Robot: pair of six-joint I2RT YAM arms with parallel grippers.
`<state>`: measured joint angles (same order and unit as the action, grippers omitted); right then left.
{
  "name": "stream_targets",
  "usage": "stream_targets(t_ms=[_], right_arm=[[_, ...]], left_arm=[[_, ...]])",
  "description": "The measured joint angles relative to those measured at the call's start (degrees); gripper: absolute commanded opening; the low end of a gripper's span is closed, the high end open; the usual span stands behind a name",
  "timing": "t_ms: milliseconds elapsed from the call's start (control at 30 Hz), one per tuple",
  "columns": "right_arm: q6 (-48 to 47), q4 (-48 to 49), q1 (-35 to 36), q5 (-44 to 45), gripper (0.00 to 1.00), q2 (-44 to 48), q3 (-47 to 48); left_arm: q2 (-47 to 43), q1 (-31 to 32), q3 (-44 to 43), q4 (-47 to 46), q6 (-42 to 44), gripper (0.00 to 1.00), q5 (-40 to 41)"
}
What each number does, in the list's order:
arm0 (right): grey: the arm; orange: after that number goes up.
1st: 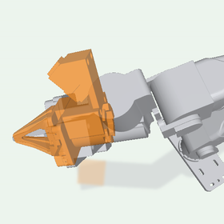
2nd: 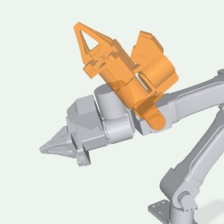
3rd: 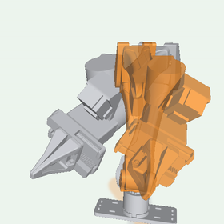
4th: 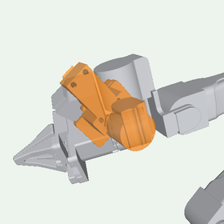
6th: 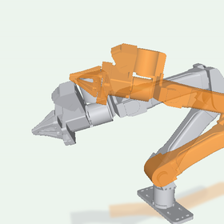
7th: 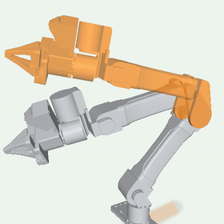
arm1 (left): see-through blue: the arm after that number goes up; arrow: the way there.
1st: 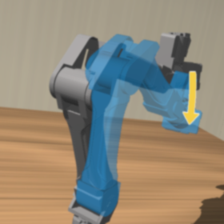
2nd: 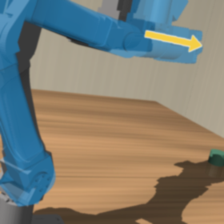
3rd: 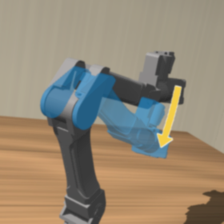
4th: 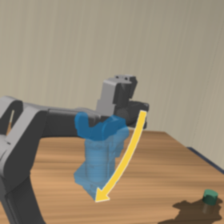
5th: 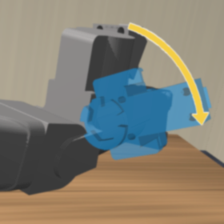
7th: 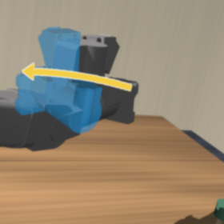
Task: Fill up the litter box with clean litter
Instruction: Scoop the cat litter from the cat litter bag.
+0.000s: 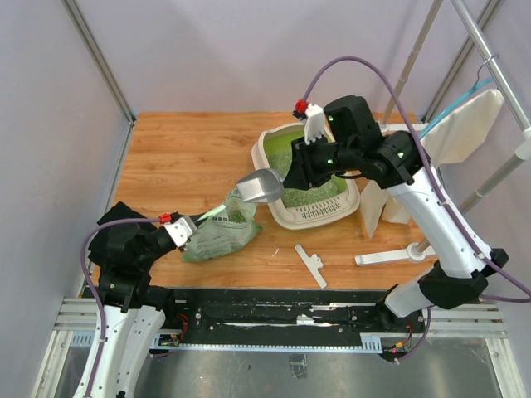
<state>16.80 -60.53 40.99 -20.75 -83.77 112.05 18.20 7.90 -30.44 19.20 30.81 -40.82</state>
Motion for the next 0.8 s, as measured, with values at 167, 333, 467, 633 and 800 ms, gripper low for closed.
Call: stream_targets(t_ms=[167,333,467,633,800], right_arm=[[-1.46,-6.38,5.84,6.69,0.01,-6.4,7.65],[-3.3,-12.48,10.8,15.63,0.01,-15.78,17.9],[-4.57,-17.09,14.36,20.85,0.01,-25.14,26.43],[-5.73,-18.51,17.51,24.94,0.01,-35.39,29.38],[-6.32,-14.38,17.92,22.77,0.01,-41.13,26.29]], left_arm=[[0.33,-0.02,0.0,-0.28,0.22,0.01,0.04],[0.81,-0.02,0.0,-0.72,0.26,0.0,0.02],[2.27,-0.13,0.0,-1.86,0.59,0.01,-0.04],[4.17,-0.26,0.0,-3.41,0.85,0.01,-0.81],[5.81,-0.26,0.09,-5.27,0.9,0.0,-1.6]])
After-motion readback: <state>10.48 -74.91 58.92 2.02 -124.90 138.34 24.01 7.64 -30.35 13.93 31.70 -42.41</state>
